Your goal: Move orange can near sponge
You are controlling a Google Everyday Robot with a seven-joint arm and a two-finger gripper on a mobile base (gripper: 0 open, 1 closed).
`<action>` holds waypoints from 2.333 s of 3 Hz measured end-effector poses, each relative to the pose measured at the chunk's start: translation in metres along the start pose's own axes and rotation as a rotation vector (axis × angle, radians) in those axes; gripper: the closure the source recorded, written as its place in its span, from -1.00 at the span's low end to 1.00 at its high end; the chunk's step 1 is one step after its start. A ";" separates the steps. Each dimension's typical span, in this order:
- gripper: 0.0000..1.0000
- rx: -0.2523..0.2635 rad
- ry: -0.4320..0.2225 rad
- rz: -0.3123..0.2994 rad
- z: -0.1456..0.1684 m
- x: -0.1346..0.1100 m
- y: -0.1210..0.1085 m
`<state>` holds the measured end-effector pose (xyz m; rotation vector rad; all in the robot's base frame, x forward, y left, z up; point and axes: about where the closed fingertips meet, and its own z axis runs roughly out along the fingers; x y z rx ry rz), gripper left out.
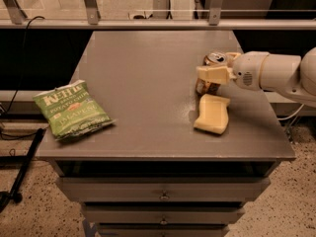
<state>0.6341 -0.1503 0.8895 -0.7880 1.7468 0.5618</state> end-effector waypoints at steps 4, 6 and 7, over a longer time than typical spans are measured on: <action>-1.00 0.018 -0.011 -0.047 -0.040 -0.002 -0.009; -1.00 0.105 -0.042 -0.111 -0.135 0.022 -0.066; -1.00 0.112 -0.046 -0.118 -0.139 0.019 -0.068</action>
Offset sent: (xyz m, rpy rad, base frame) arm -0.0175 -0.0253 0.0125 -0.0139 -0.0293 -0.0239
